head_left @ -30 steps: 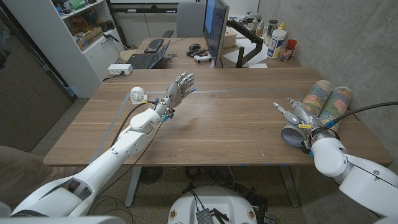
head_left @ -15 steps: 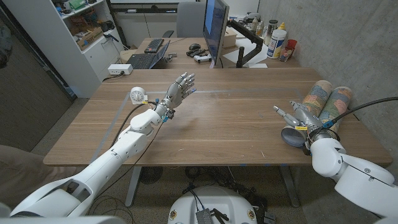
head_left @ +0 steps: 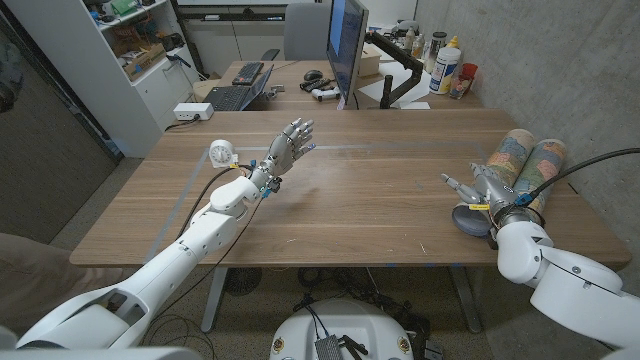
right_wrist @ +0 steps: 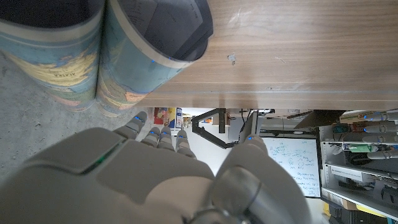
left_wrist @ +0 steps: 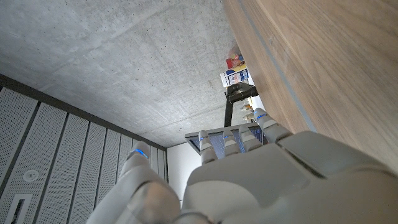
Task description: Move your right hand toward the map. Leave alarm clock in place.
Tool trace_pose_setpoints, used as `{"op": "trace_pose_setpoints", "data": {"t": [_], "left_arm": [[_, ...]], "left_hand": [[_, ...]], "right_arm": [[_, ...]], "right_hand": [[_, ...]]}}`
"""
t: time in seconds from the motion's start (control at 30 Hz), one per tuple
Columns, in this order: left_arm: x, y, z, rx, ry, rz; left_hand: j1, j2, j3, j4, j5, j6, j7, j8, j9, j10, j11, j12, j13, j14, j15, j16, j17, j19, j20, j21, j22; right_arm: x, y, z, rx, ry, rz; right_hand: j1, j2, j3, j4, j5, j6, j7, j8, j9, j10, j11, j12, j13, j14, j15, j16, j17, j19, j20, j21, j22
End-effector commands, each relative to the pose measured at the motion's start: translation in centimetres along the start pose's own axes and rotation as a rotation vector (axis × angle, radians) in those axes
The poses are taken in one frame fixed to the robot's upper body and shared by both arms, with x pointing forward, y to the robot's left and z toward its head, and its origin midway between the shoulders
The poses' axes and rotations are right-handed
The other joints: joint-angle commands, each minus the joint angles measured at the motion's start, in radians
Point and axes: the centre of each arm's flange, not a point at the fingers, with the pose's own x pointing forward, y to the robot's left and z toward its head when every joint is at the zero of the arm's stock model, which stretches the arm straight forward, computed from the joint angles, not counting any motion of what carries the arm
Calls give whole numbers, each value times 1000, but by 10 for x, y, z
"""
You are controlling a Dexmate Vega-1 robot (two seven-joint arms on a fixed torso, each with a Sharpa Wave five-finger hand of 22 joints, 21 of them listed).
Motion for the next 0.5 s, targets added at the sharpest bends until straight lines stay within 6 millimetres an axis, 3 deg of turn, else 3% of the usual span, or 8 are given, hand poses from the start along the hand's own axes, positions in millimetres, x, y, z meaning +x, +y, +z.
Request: {"op": "trace_pose_setpoints", "data": {"t": [0.03, 0.5], "left_arm": [[0, -2, -2, 2, 6, -8], [2, -5, -4, 2, 8, -30]], "left_hand": [[9, -3, -1, 0, 10, 2, -3, 0, 2, 0, 0, -1, 3, -4, 2, 5, 5, -5, 0, 3, 2], [10, -3, -3, 0, 12, 1, -3, -1, 2, -1, 1, -1, 3, -5, 0, 5, 5, -5, 0, 3, 2]], "right_arm": [[-8, 1, -5, -29, 41, -7], [-19, 10, -10, -70, 93, -10]], "right_hand": [[18, 1, 1, -8, 7, -8, 0, -4, 4, -5, -1, 1, 4, -43, 5, 0, -1, 2, 5, -5, 5], [60, -2, 12, -36, 25, -6, 0, 2, 5, -9, 6, 1, 5, -36, 8, 1, -1, 18, 8, -11, 4]]}}
